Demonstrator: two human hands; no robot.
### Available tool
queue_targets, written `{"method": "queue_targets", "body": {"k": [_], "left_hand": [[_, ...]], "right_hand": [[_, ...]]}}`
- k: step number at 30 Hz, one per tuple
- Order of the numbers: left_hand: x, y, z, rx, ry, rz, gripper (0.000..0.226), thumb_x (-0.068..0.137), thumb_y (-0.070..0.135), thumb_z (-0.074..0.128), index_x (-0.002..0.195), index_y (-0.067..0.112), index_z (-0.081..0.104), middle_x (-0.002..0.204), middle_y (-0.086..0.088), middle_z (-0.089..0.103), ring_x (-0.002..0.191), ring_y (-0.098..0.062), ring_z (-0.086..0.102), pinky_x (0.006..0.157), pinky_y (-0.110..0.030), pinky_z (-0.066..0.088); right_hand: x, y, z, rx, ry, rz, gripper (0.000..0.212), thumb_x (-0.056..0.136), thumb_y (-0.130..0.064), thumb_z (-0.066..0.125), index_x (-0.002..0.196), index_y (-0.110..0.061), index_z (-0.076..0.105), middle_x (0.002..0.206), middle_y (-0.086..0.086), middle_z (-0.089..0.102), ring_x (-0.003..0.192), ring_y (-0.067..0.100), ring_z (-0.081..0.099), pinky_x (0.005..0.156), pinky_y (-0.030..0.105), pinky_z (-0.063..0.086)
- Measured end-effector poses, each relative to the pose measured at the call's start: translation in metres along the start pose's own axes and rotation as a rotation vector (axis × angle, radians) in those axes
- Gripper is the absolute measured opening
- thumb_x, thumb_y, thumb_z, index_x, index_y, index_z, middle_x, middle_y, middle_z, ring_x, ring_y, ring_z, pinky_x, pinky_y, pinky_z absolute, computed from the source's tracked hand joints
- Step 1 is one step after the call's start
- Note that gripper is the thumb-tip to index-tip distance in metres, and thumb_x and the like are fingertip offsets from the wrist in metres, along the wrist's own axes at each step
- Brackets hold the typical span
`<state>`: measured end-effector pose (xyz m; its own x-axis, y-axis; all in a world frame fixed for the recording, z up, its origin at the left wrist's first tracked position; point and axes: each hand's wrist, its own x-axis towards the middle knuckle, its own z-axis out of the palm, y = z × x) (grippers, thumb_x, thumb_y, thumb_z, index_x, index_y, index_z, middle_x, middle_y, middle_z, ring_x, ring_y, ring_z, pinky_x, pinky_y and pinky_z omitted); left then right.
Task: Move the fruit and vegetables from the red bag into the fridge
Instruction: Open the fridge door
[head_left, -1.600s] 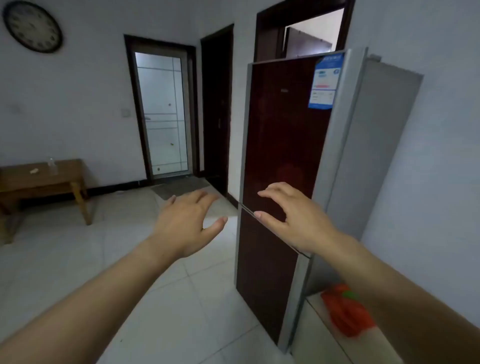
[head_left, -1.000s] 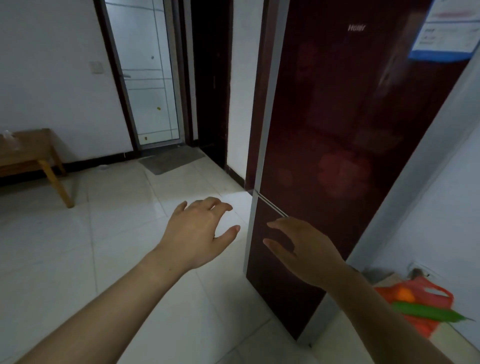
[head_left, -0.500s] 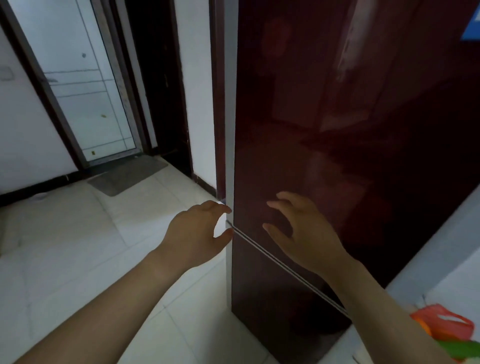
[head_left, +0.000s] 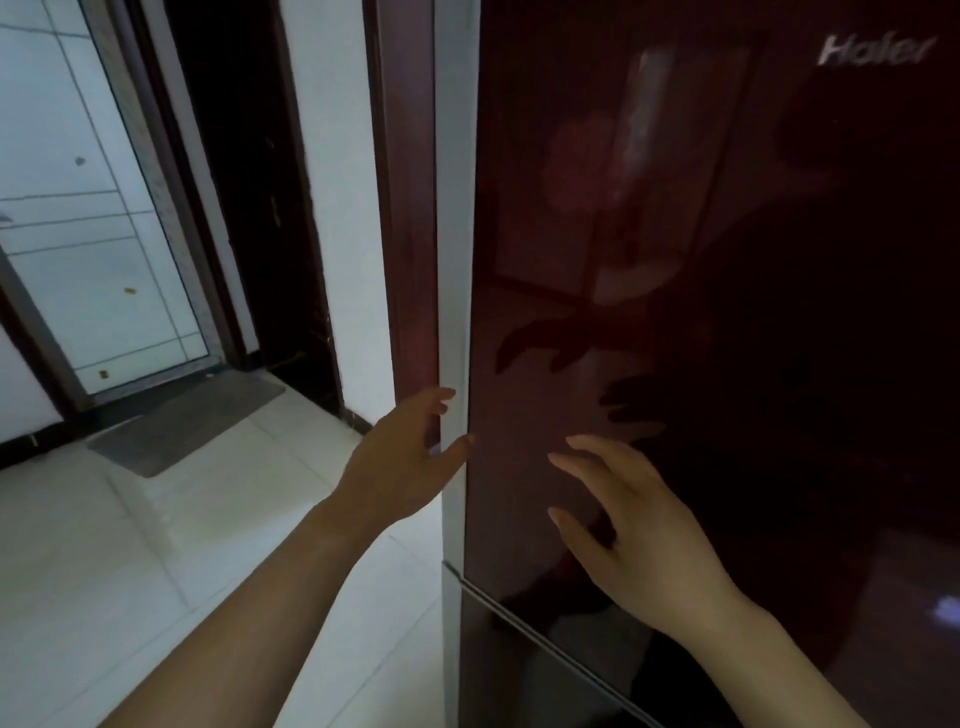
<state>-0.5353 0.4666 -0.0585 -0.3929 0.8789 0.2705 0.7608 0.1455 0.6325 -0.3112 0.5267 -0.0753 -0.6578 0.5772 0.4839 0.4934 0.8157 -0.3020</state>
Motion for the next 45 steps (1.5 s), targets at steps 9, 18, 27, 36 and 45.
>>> {"method": "queue_targets", "body": {"k": [9, 18, 27, 36, 45], "left_hand": [[0.084, -0.048, -0.019, -0.139, -0.080, 0.140, 0.061, 0.084, 0.037, 0.062, 0.136, 0.025, 0.034, 0.132, 0.007, 0.047, 0.118, -0.014, 0.049, 0.094, -0.025, 0.039], [0.136, -0.068, -0.017, -0.358, -0.387, 0.265, 0.052, 0.084, 0.033, 0.062, 0.131, 0.034, 0.040, 0.121, 0.020, 0.055, 0.112, -0.001, 0.051, 0.094, -0.029, 0.043], [0.133, -0.076, -0.011, -0.545, -0.469, 0.336, 0.057, 0.087, 0.024, 0.061, 0.134, 0.038, 0.032, 0.127, 0.014, 0.053, 0.110, 0.002, 0.051, 0.083, -0.019, 0.045], [0.119, -0.068, -0.006, -0.581, -0.427, 0.290, 0.067, 0.086, 0.027, 0.063, 0.140, 0.036, 0.026, 0.130, 0.017, 0.048, 0.116, -0.004, 0.048, 0.086, -0.023, 0.046], [0.100, -0.046, -0.003, -0.544, -0.232, 0.053, 0.059, 0.065, 0.037, 0.072, 0.118, 0.032, 0.047, 0.111, 0.009, 0.063, 0.104, -0.011, 0.061, 0.097, -0.044, 0.048]], "right_hand": [[0.057, -0.040, 0.049, -0.066, 0.130, 0.108, 0.046, 0.087, -0.048, 0.043, 0.128, -0.028, 0.049, 0.137, -0.010, 0.042, 0.129, 0.009, 0.036, 0.093, 0.035, 0.049], [0.091, -0.061, 0.061, -0.272, 0.391, 0.226, 0.050, 0.087, -0.039, 0.049, 0.132, -0.019, 0.049, 0.149, 0.002, 0.030, 0.139, 0.020, 0.025, 0.106, 0.047, 0.037], [0.096, -0.052, 0.070, -0.590, 0.325, 0.479, 0.070, 0.089, -0.053, 0.041, 0.148, -0.030, 0.012, 0.157, 0.004, -0.011, 0.143, 0.028, -0.015, 0.111, 0.052, -0.003], [0.090, -0.048, 0.070, -0.645, 0.279, 0.492, 0.071, 0.090, -0.053, 0.041, 0.148, -0.031, 0.008, 0.157, 0.002, -0.014, 0.143, 0.027, -0.015, 0.112, 0.048, -0.003], [0.040, -0.026, 0.067, -0.628, 0.125, 0.380, 0.065, 0.090, -0.051, 0.036, 0.148, -0.033, 0.010, 0.158, -0.003, -0.005, 0.144, 0.022, -0.006, 0.115, 0.046, 0.010]]}}
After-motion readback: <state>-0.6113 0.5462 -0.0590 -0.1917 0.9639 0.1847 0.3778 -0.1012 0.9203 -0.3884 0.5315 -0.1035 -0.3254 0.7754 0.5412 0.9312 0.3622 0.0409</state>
